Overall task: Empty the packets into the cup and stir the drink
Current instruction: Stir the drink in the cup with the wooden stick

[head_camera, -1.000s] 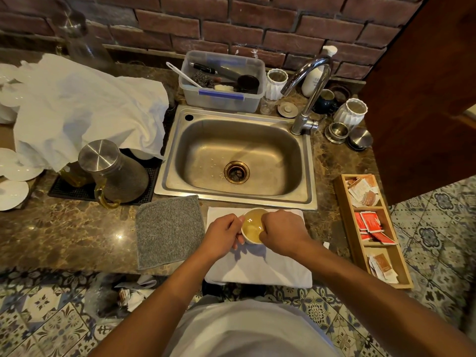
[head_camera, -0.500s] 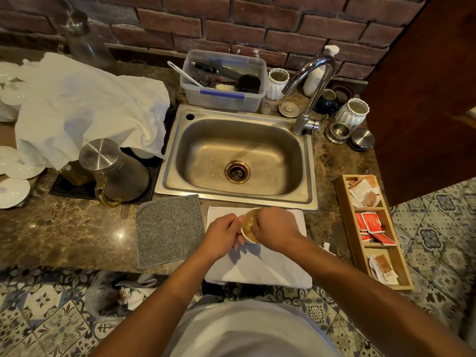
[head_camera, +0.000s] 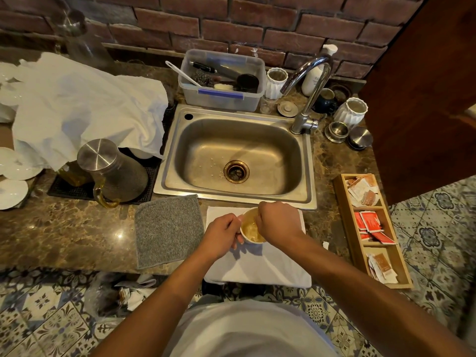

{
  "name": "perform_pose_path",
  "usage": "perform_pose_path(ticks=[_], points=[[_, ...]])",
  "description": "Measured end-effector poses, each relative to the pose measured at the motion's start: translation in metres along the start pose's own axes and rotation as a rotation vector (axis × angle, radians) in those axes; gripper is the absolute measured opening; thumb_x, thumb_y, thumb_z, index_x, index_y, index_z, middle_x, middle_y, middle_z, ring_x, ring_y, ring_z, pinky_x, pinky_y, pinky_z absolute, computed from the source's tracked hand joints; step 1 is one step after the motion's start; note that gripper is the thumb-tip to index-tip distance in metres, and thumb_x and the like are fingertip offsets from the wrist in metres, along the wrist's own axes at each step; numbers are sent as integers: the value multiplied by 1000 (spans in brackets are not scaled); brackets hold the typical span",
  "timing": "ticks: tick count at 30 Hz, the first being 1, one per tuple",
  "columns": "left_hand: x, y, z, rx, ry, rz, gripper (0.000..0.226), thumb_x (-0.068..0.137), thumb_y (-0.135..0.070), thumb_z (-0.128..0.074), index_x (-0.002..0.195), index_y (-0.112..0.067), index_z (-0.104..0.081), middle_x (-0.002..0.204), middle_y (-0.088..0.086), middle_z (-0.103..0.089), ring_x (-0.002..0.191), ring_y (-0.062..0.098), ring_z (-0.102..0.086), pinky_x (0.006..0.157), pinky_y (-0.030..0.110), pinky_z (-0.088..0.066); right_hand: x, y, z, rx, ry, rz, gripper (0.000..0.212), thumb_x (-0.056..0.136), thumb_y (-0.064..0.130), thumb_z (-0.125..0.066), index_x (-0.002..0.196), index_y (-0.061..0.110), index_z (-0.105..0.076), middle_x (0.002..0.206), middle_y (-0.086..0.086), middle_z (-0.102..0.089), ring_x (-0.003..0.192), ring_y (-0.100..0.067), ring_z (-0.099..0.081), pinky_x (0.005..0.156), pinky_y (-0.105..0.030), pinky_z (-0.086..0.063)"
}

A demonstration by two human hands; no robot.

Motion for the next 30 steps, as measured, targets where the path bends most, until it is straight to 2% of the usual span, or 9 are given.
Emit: perform_pose_path(ticks=[4,8,13,19,25,28,30], points=[[-1,-1,1,5,2,-1,38,105,-33,-47,73,-13,-56,68,12,-73,49,17,-58,60,36,-51,-1,2,-3,32,72,13,30,94,38,-64,113,16,-72,106,-7,-74,92,-26,-69,70,-30,-45],[-3,-3,2,25,-1,1,43,106,-35,-46,80,-2,-58,71,14,-74,50,16,-58,57,31,-50,-3,-8,1,-25,82,23,32,91,38,-67,115,17,-72,107,-6,-73,93,-25,-69,70,-30,-45],[-3,-4,2,7,6,1,40,105,-35,-47,77,-8,-57,69,11,-73,49,15,-57,55,27,-48,-4,-12,3,-87,39,18,33,93,36,-66,119,17,-72,104,-8,-74,91,-26,-71,81,-35,-58],[-3,-4,2,17,4,17,39,106,-33,-47,77,-9,-57,64,5,-71,49,15,-57,54,26,-48,-2,-2,-3,-29,-29,29,38,96,41,-63,126,18,-66,113,-8,-74,98,-27,-70,84,-35,-54],[-4,-6,2,2,1,17,39,106,-32,-47,77,-8,-58,63,6,-70,49,16,-56,54,24,-47,1,2,-4,18,66,71,29,92,40,-66,109,18,-74,101,-4,-74,88,-23,-68,71,-29,-48],[-4,-7,2,7,8,8,42,106,-33,-47,79,-2,-58,63,6,-70,49,16,-56,54,24,-48,2,-5,0,13,127,80,31,91,40,-69,112,17,-73,102,-5,-73,89,-22,-67,76,-31,-55],[-2,-6,3,0,19,6,42,105,-34,-48,77,-6,-57,65,8,-71,49,16,-57,55,27,-49,2,-10,2,-22,122,82,32,91,38,-70,116,17,-73,103,-6,-73,91,-23,-68,80,-32,-57]])
Point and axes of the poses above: each hand's wrist, its own x-axis towards the middle knuckle, its own z-axis out of the back of the hand, y = z × x, the point moved 1 cm from there along x, towards the middle knuckle
